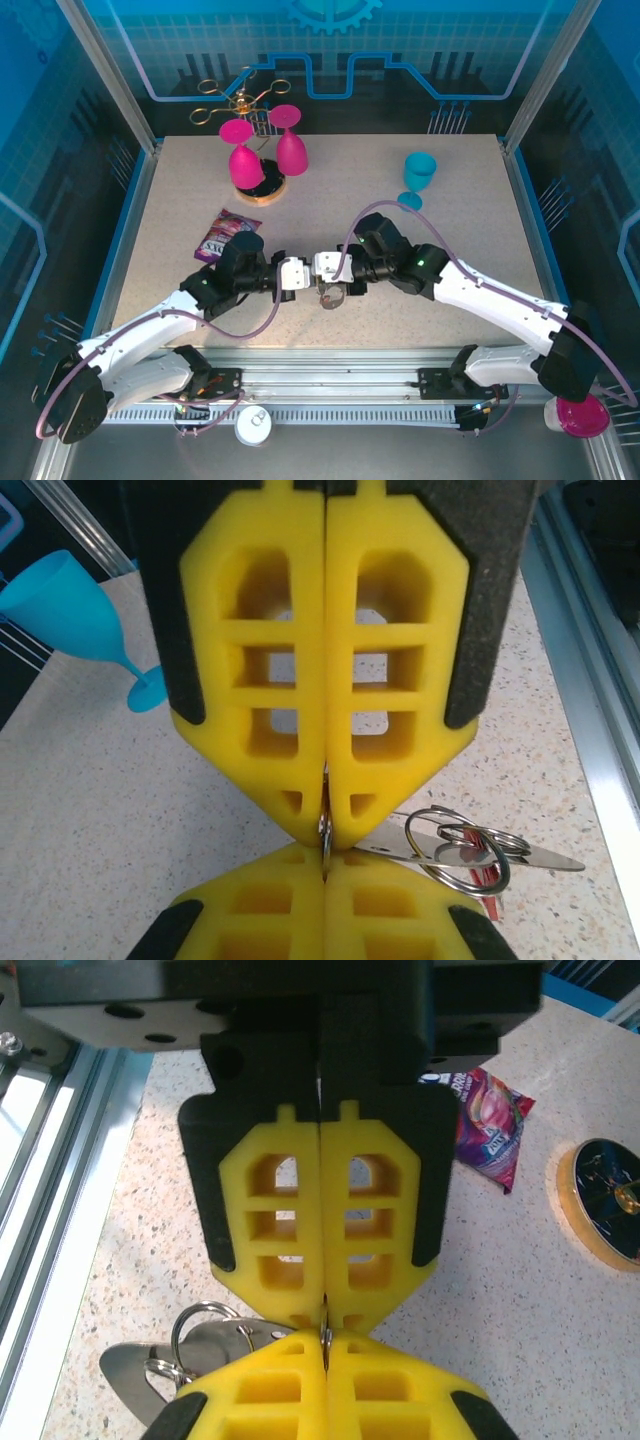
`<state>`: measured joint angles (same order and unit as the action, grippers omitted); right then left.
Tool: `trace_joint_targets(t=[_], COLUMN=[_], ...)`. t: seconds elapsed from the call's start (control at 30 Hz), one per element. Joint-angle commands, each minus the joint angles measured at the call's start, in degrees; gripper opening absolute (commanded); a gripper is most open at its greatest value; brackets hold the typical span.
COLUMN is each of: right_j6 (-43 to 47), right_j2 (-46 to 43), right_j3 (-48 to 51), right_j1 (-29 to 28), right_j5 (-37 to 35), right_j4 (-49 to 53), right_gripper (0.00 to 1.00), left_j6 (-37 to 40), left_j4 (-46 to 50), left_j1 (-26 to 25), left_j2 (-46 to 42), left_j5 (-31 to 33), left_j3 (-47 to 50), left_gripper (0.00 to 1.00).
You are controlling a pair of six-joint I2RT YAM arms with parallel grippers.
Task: Put the keys on the keyring
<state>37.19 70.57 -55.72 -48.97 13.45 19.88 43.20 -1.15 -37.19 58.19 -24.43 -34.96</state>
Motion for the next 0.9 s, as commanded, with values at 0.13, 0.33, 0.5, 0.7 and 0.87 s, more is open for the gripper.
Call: trace_joint_targets(t=[0.13,0.33,0.5,0.7,0.87], right_j6=[-6.9,-7.4,-8.0,-7.7,-5.1], right_j2=[-8.6,-9.1,-9.8,-10.3,-10.6], right_j3=[13.5,17.8,19.1,19.3,16.4], right_j1=[5.1,5.9,6.1,6.4,6.3], right_j5=[11.1,11.9,12.1,13.1,13.3], right_j4=[-20.0,-25.5,-28.2,-28.4,-21.9], right_gripper=[0.27,0.25,0.20,0.00,0.00], left_j6=[-2.2,-3.2,-3.4,-4.7,-5.4], left_j4=[-8.9,-9.5,-9.1,-10.7,-10.2], left_j1=[-0.7,-0.6,-0.7,-0.7,-0.7], left_j2=[-1.7,-1.5,-1.4,-1.1,-1.1], left_j5=[-5.3,-8.1,-8.8,-8.8,-4.5], left_j3=[1.5,1.7,1.6,1.8,1.2], left_gripper=[0.00,0.00,0.00,0.00,0.12])
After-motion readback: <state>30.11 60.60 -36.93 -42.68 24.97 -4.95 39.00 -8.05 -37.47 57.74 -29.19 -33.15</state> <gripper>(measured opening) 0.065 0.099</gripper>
